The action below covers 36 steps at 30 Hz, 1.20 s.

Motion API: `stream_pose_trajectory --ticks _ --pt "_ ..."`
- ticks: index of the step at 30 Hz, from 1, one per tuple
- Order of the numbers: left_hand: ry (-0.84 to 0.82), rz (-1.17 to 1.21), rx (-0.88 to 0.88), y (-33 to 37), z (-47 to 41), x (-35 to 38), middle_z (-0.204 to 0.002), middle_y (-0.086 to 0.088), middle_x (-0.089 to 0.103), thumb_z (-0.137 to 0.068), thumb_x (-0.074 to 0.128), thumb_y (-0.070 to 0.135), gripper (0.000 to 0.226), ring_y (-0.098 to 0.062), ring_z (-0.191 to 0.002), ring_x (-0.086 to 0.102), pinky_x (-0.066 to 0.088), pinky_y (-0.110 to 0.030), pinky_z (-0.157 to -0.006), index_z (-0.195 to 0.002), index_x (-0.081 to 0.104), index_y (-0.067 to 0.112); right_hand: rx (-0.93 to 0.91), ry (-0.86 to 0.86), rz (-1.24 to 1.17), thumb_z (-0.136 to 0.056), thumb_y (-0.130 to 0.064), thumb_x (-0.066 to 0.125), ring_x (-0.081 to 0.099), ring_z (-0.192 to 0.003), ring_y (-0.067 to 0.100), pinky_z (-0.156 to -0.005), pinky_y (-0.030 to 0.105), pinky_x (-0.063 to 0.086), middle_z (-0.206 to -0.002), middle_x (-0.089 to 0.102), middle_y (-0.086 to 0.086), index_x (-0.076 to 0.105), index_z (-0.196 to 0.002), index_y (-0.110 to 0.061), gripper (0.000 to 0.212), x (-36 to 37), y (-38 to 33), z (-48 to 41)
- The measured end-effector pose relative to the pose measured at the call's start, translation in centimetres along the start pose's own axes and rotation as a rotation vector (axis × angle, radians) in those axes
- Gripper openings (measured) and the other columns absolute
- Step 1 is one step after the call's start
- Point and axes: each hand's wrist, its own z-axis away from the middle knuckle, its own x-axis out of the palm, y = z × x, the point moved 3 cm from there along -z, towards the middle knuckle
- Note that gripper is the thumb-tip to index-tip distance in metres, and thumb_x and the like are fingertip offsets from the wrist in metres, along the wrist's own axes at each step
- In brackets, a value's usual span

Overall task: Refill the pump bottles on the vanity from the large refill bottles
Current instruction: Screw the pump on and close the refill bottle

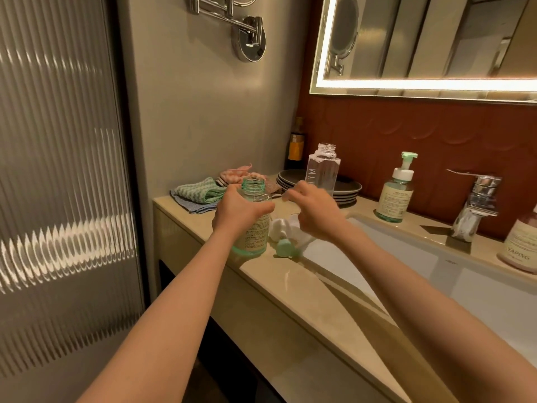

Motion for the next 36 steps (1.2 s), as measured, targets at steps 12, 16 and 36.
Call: stream_pose_trajectory --ticks 12,16,36 --pt "0.007 -0.024 0.029 -0.3 -0.5 0.0 -0.111 -0.001 0.061 -0.060 0.080 0.041 0.074 -0.023 -0.102 0.057 0.049 -0.045 -0.090 -0.123 0.048 0.017 -0.442 -0.253 0.450 -0.093 -0.017 0.050 0.044 -0.113 0.026 -0.088 0.033 0.038 -0.135 0.038 0.014 0.025 -0.144 -0.021 0.057 3.0 -2.1 1.3" --pt "-0.001 -0.024 0.021 -0.3 -0.4 0.0 -0.109 0.001 0.061 -0.059 0.079 0.041 0.074 -0.022 -0.102 0.058 0.049 -0.045 -0.090 -0.122 0.048 0.018 -0.430 -0.213 0.454 -0.092 -0.020 0.053 0.045 -0.115 0.028 -0.091 0.035 0.038 -0.135 0.040 0.017 0.025 -0.144 -0.016 0.060 3.0 -1.6 1.7" --pt "0.011 -0.039 0.021 -0.2 -0.7 0.1 -0.116 -0.002 0.061 -0.062 0.082 0.041 0.075 -0.024 -0.106 0.057 0.048 -0.043 -0.092 -0.123 0.047 0.016 0.421 0.637 -0.810 -0.068 -0.054 0.064 0.054 -0.063 0.003 -0.065 0.023 0.049 -0.070 0.055 -0.010 0.059 -0.084 -0.013 0.044 -7.8 -0.9 -3.2"
